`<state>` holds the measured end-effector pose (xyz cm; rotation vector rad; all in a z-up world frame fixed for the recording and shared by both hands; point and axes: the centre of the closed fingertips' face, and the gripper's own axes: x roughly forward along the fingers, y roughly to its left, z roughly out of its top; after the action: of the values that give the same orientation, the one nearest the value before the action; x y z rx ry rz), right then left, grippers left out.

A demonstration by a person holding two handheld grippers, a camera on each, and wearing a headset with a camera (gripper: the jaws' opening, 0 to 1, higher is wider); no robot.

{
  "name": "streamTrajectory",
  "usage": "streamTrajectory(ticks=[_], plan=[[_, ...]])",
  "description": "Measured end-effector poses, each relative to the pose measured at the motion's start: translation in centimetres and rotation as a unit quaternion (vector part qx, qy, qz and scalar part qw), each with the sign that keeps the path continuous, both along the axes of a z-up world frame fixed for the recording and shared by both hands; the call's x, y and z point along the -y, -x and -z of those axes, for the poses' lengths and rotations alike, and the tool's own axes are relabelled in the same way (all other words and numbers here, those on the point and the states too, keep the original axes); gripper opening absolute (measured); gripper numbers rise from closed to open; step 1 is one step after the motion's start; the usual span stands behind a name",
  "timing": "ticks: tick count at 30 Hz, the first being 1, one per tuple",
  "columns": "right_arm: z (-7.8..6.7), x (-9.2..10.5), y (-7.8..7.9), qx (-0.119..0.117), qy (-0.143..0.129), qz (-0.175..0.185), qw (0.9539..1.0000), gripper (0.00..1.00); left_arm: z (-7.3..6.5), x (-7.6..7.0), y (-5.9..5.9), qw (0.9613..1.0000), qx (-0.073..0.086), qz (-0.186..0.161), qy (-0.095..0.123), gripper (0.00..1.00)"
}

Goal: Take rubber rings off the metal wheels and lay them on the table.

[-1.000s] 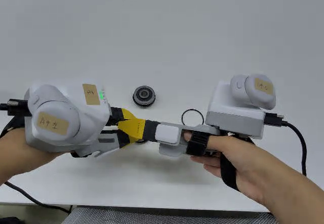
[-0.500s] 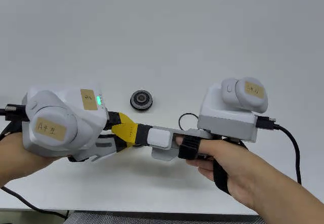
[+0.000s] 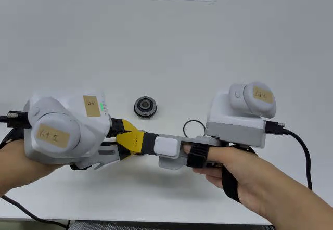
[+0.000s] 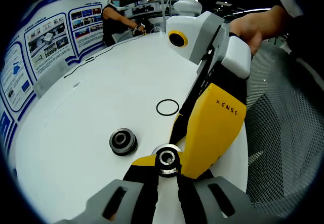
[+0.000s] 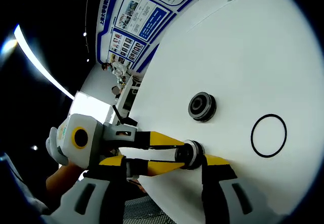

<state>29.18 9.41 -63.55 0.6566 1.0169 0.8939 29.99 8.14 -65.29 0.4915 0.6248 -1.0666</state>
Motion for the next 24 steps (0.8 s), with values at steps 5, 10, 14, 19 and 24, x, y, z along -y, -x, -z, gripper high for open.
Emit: streamTrajectory(ticks=[5,10,14,19,24], plan=[[0.29,0.06,-0.03,-0.002,0.001,0.003,1.0000,0.62,0.04,-0.01,0.01,1.0000,0.000,0.000,-0.001,0.13],[0.15,-0.07,0.10,-0.002,-0.002,0.001,1.0000,0.63,0.06,-0.04,0.00,1.0000,0.000,0.001,-0.001,0.13],[0.18,0.06,0.14,-0.005,-0.007,0.002,1.0000,0.61,0.06,-0.02,0.00,1.0000,0.000,0.000,-0.001,0.13],[0.31,0.31,0.25,-0.010,-0.018,0.005,0.9998,0.59,0.06,-0.03,-0.01,1.0000,0.000,0.000,-0.001,0.13],[0.05,0.21,0.28,-0.007,-0.025,0.004,0.9997,0.57,0.06,-0.04,-0.02,1.0000,-0.001,0.000,-0.001,0.13]])
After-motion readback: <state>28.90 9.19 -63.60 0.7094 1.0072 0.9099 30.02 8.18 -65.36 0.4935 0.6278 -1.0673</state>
